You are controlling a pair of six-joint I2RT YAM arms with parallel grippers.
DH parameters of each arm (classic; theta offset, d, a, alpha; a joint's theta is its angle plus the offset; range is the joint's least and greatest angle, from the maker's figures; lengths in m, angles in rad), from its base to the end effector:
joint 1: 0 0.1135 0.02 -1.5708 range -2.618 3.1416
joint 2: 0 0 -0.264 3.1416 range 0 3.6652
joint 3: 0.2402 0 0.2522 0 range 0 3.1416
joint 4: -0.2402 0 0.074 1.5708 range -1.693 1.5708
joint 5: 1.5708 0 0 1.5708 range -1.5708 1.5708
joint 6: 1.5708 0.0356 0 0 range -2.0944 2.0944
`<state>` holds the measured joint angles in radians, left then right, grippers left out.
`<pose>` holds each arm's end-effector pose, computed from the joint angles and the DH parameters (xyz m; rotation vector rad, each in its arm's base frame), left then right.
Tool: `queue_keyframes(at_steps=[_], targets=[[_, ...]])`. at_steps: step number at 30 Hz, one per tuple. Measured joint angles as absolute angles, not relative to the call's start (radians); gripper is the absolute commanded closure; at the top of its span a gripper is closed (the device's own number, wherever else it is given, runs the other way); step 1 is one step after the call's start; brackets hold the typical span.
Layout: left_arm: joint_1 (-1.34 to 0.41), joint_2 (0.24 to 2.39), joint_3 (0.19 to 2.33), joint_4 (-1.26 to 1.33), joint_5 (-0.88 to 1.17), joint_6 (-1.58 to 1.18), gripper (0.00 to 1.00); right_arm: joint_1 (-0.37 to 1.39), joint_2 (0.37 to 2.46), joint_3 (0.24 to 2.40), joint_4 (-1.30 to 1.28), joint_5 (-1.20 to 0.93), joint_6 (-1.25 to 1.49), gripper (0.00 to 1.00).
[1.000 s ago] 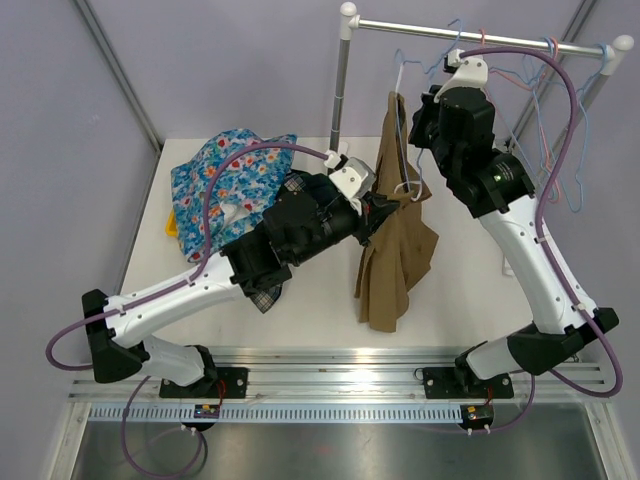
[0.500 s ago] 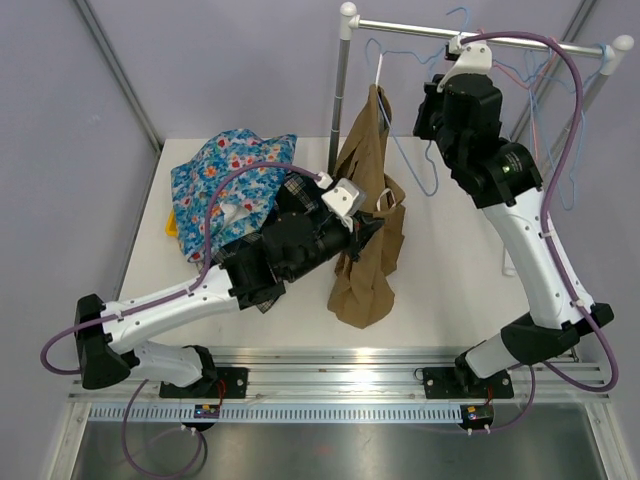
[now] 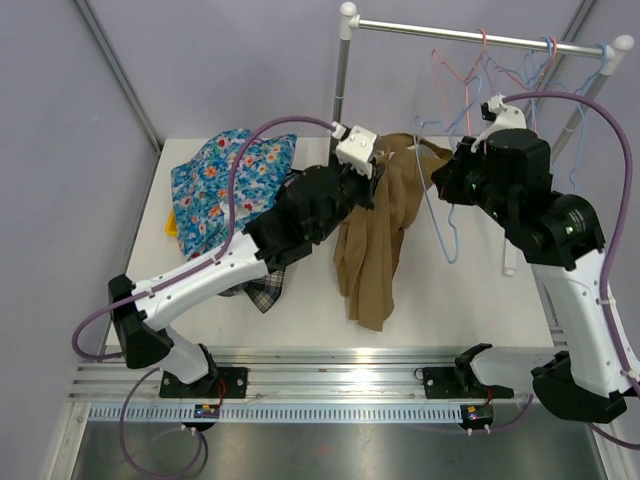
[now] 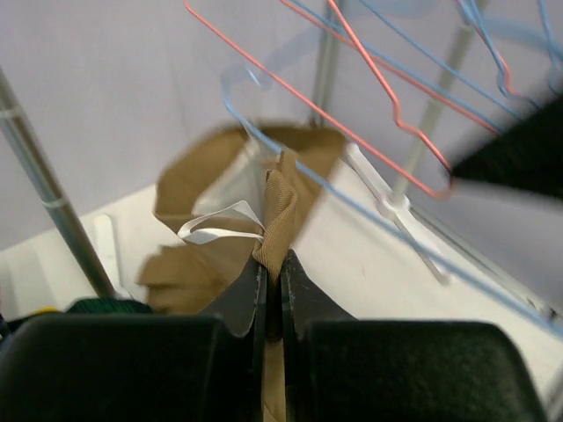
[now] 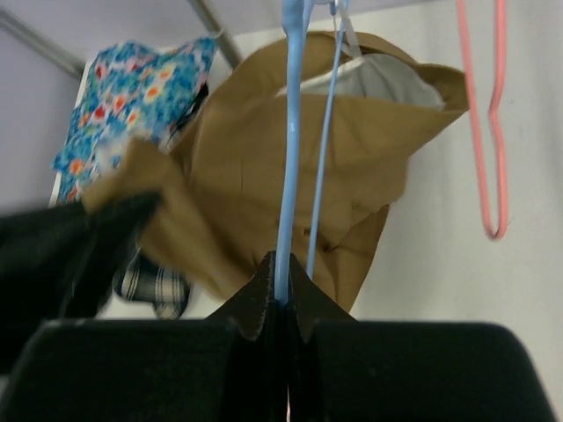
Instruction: Remove the skirt from the hanger
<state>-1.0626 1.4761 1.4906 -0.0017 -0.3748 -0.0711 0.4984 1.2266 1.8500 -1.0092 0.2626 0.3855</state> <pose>0.1799 -0.2961 0.4412 0.4791 1.5165 -0.5997 0.1759 0.0852 0.5130 0.0631 1.9559 0.3285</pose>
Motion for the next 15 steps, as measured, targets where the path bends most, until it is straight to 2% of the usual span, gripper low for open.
queue_keyframes(at_steps=[6,11,15], targets=[[-0.974,1.671,1.773,-0.068,-0.376,-0.041,1.00,0.496,1.163,1.858,-1.176,0.054,0.434,1.00],[-0.914,1.830,1.977,-0.152,-0.368,-0.039,1.00,0.495,1.205,2.012,-1.311,-0.140,0.460,1.00],[-0.854,1.893,2.022,-0.206,-0.364,-0.048,1.00,0.495,1.234,2.149,-1.370,-0.247,0.488,1.00]])
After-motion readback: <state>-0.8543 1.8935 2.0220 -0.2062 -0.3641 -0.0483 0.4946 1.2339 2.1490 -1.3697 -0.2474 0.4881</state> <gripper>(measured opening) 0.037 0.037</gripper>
